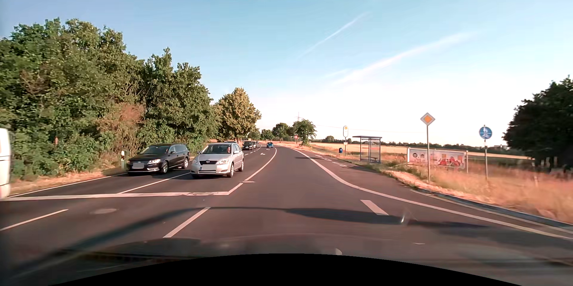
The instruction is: Follow the waypoints while adhering to traffic rules and regulations
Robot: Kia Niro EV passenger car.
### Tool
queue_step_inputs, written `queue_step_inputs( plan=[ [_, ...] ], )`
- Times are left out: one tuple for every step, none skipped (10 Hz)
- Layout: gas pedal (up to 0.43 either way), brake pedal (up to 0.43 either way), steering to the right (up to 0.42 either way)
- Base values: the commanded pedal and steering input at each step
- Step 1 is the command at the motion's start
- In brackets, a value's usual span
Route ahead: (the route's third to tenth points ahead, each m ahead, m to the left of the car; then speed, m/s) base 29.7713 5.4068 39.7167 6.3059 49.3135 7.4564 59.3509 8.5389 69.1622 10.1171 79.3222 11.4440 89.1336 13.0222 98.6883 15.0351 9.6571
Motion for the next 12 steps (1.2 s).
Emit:
queue_step_inputs(
  plan=[
    [0.299, 0.000, -0.022],
    [0.299, 0.000, -0.022],
    [0.299, 0.000, -0.022],
    [0.299, 0.000, -0.021],
    [0.299, 0.000, -0.021],
    [0.299, 0.000, -0.020],
    [0.299, 0.000, -0.017],
    [0.299, 0.000, -0.013],
    [0.299, 0.000, -0.011],
    [0.299, 0.000, -0.010],
    [0.299, 0.000, -0.009],
    [0.299, 0.000, -0.008]
  ],
)
